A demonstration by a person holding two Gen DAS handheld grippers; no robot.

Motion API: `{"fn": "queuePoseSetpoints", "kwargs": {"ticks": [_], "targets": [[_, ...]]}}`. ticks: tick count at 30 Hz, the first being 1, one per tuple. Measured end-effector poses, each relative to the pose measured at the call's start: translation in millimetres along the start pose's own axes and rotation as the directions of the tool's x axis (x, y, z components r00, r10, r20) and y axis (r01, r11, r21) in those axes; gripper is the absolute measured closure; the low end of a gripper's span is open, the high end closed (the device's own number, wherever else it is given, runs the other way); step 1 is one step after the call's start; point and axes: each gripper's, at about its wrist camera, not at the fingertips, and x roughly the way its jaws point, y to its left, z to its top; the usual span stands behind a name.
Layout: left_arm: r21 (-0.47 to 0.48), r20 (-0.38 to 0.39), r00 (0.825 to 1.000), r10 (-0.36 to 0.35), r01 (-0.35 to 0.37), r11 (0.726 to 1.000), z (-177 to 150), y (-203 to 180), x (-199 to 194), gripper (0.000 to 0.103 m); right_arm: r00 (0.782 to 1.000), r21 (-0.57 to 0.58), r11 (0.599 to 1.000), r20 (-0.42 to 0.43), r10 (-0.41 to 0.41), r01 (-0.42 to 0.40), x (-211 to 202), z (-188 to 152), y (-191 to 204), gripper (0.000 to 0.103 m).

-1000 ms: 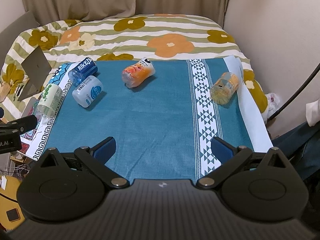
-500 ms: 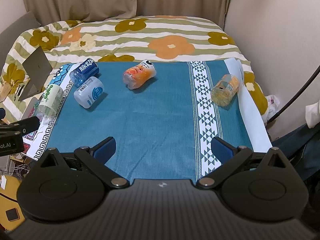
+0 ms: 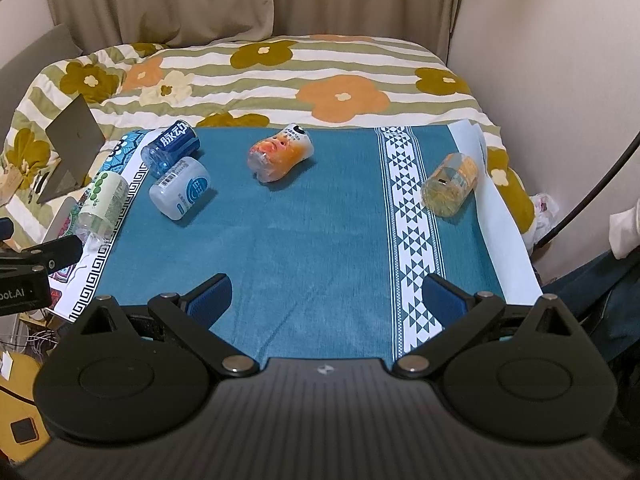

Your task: Flip cup upright

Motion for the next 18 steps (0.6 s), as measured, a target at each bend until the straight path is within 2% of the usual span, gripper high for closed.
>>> {"fn": "queuePoseSetpoints", "kwargs": {"ticks": [18], "targets": [[0.023, 0.01, 0.999, -0.039, 0.039, 0.999, 4.7, 7.2, 0.5, 0.0, 1.0, 0.015, 1.0, 0.013, -0.024, 0.024, -4.5, 0.4, 7.6, 0.0]]}}
